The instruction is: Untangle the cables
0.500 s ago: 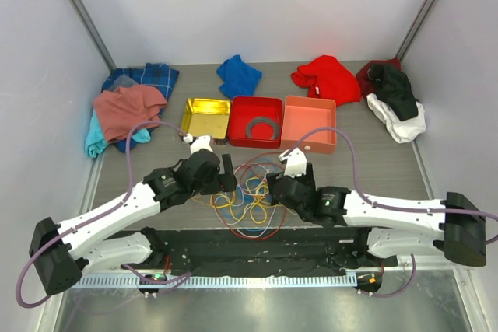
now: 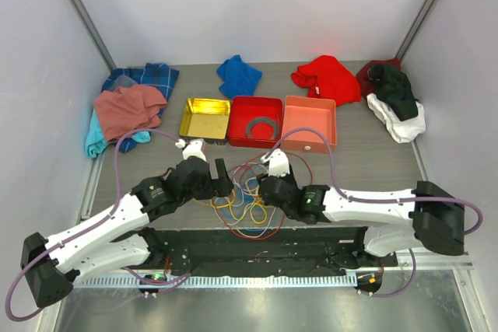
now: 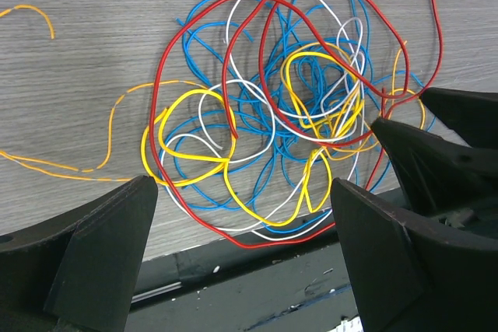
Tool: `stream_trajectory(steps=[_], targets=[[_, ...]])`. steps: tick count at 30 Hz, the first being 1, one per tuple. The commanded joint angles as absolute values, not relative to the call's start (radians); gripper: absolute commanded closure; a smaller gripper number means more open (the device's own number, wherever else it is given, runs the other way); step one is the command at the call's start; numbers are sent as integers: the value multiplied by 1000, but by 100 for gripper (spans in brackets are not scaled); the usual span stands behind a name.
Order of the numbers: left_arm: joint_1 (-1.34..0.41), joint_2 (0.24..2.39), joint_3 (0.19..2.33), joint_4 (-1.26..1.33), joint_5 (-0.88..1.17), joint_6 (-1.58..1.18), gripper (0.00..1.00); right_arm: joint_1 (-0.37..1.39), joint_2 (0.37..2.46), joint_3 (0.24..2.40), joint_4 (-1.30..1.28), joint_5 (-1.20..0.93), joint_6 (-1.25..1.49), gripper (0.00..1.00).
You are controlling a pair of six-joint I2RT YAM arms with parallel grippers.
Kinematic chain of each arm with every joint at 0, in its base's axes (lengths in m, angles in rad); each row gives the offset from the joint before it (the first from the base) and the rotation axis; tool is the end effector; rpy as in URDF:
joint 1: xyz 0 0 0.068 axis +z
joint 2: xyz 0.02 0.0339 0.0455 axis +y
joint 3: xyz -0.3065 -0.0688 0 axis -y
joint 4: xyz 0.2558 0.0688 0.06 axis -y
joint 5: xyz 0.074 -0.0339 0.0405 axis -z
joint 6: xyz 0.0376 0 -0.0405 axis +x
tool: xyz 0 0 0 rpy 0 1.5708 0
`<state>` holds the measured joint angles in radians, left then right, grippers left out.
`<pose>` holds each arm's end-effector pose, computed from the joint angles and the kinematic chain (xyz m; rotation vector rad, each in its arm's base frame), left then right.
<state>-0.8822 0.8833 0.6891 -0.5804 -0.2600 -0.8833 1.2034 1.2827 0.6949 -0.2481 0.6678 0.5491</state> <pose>0.1135 -0.1227 0.2827 -0.1323 2.3831 -0.5764 0.1110 0.2235 0.2386 -0.4245 2.1558 0.1606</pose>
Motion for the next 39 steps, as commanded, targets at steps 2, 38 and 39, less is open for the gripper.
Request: stream_trajectory(steps=[2,38,39], targets=[[-881,867,684,-574,-275,-887,0,1204,1345,761,-196,715,517,44],[-881,827,641,-572,-296,-894,0,1223,1433,862,-389,840,515,55],[-881,828,641,-572,-296,-896,0,1223,1434,858,-396,850,521,55]])
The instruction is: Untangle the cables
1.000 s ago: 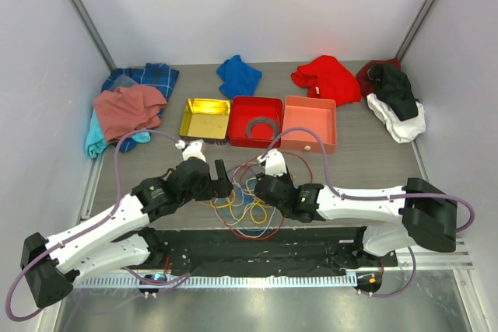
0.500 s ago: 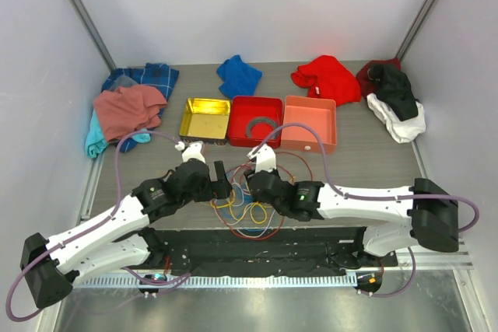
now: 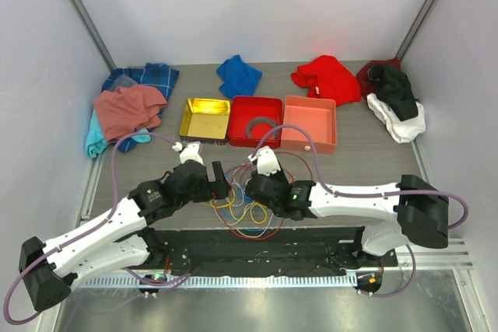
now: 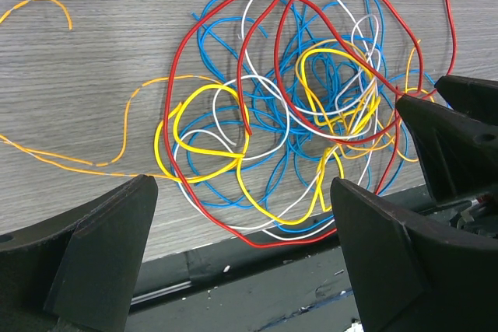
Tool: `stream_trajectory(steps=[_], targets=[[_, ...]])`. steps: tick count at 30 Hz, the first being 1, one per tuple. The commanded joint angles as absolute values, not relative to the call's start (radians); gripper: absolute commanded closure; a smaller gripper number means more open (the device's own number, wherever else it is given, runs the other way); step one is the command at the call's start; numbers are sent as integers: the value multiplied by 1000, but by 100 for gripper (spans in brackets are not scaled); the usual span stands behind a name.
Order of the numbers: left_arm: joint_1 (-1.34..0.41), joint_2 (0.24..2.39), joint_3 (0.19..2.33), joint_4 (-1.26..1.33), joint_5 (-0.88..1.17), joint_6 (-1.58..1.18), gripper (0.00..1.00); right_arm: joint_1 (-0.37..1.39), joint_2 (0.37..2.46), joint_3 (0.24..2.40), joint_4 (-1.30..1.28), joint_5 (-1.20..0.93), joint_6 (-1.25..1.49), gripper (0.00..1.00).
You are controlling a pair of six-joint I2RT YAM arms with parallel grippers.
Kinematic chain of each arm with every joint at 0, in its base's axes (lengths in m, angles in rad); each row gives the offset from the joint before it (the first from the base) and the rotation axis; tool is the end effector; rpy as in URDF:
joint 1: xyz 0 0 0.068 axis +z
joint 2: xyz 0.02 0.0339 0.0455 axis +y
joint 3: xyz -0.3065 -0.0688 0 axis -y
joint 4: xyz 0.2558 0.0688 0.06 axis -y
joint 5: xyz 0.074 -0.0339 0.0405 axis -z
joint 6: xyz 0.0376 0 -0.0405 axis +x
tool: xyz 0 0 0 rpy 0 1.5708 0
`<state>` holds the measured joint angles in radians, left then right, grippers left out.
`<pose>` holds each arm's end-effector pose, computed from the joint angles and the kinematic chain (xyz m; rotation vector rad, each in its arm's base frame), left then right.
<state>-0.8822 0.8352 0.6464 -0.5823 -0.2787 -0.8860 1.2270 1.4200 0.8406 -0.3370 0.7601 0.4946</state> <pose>0.1070 -0.1138 0.2749 -0.1450 2.3702 -0.5639 0.1196 0.2572 0.2463 -0.5008 2.1252 -0.0065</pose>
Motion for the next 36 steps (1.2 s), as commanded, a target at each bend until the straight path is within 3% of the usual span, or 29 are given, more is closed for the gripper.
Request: stream_trajectory(steps=[1,11,17,26,36], targets=[[-881,828,640,-569,-296,-896,0,1221,1433,845,-397,848,525,55],[-880,755,669,-627,-403,-922,1,1203,1428,833,-374,825,532,55],[-881,595,658,-652,-518,-922,1,1201,1298,811,-322,757,514,52],[-881,566,657,-655,-564,-920,1,1201,1149,909,-305,718,445,50],[-881,629,661,-614,-548,-904,1,1203,1250,973,-341,661,414,50]])
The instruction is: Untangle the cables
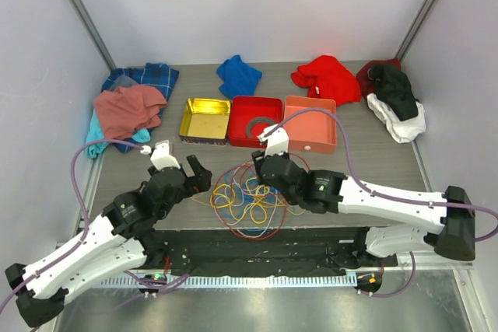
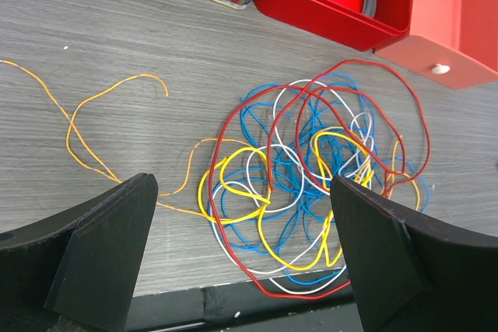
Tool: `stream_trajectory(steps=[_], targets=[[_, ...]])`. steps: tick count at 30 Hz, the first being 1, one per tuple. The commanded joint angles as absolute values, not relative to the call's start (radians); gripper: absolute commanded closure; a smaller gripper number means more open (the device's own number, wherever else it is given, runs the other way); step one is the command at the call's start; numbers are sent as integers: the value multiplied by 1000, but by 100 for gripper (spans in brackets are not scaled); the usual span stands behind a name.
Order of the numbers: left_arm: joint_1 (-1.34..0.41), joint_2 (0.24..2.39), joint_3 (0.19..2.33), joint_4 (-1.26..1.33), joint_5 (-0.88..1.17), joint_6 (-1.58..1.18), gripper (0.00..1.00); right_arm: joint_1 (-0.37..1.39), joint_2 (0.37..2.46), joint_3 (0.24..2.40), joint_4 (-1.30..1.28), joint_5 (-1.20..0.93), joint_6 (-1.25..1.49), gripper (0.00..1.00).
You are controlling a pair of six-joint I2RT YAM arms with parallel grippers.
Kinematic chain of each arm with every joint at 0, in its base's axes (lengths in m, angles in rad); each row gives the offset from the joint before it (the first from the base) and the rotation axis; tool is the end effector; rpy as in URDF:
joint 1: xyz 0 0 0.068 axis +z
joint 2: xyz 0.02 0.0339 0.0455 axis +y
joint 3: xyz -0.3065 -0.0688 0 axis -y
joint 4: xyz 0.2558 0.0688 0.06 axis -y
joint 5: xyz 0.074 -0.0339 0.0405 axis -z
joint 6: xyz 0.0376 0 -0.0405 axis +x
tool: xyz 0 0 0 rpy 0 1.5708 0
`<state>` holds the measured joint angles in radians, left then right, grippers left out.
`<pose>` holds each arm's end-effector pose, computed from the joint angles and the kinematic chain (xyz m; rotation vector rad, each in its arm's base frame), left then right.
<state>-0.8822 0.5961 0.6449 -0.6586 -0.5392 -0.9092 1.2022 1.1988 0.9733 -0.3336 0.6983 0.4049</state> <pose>0.0823 -0.0696 0.2971 -0.3310 2.0970 -0.4921 0.1157 0.2324 0.3458 -0.3968 1.9608 0.2863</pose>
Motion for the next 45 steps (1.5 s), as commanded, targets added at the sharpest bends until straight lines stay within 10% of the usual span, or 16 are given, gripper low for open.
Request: stream_trajectory(steps=[1,33,42,45], targets=[[-879,635,661,-612,-542,-904,1,1203,1258,962,-336,640,425,50],[-881,710,620,-569,-453,-937,1,1112,1476,842,-382,683,472,55],[-881,701,621,-580,-459,-936,1,1088,1434,853,-373,692,469,99],[-881,692,623,-584,-460,-936,1,1098,1357,906,-437,732,466,99]])
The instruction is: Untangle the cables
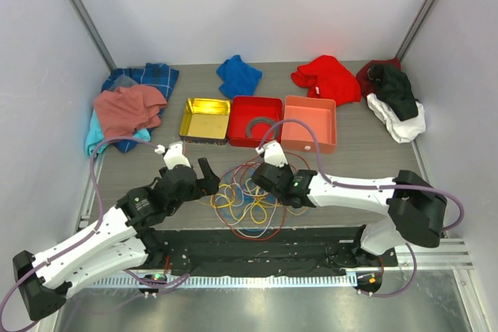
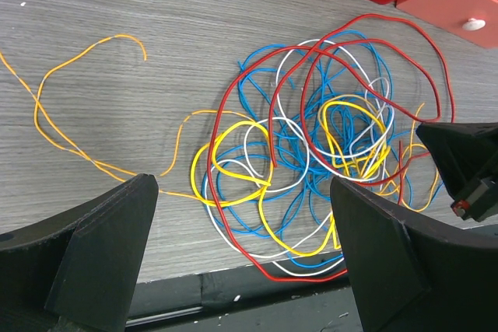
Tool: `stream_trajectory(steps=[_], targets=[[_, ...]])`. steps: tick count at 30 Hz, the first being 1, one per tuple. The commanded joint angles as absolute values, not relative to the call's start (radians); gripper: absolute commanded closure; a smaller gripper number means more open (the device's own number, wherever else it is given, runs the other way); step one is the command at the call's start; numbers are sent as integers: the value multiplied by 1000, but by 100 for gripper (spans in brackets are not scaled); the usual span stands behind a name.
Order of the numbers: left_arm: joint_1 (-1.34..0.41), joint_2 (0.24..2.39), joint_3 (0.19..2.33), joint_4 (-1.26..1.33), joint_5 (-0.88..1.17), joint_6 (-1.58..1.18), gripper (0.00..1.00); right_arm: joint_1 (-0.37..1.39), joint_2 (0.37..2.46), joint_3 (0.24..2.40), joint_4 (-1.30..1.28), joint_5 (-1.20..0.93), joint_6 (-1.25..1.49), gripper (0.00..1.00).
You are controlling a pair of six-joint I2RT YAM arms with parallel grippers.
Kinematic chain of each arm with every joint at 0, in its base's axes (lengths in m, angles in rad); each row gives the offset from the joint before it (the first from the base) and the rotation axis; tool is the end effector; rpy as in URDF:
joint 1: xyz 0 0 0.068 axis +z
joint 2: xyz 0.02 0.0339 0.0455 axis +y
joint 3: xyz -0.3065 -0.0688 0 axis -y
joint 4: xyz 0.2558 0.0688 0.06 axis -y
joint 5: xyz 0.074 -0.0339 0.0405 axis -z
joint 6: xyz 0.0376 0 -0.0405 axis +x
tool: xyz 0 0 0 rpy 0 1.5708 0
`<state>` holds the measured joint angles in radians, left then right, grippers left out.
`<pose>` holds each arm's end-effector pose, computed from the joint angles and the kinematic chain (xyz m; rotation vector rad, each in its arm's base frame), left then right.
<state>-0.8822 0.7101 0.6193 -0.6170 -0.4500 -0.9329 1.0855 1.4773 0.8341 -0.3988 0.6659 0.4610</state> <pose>0.0951 -0.0898 0.2797 -0.2913 2.2222 -0.4946 0.1532 0.2406 0.2238 -0.5040 2.2656 -0.1349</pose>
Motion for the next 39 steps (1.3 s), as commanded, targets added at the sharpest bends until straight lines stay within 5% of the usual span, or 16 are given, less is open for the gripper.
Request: stream_trajectory(steps=[1,11,13,19,22,39], targets=[[-879,689,621,-586,-462,-936,1,1112,1330,926,-468,750,454,99],[-881,678,621,-577,-465,-933,1,1127,1098,1123,-541,755,370,99],[-881,680,620,-575,-462,-934,1,1126,1094,1105,-540,752,379,91],[-881,692,630,-601,-466,-942,0,1127,1046,1016,-486,745,436,44],[-881,699,652,-633,-489,-943,0,1127,1032,1014,-480,762,431,36],[-881,701,626,-626,-436,-957,0,1126,1391,899,-489,727,403,33]])
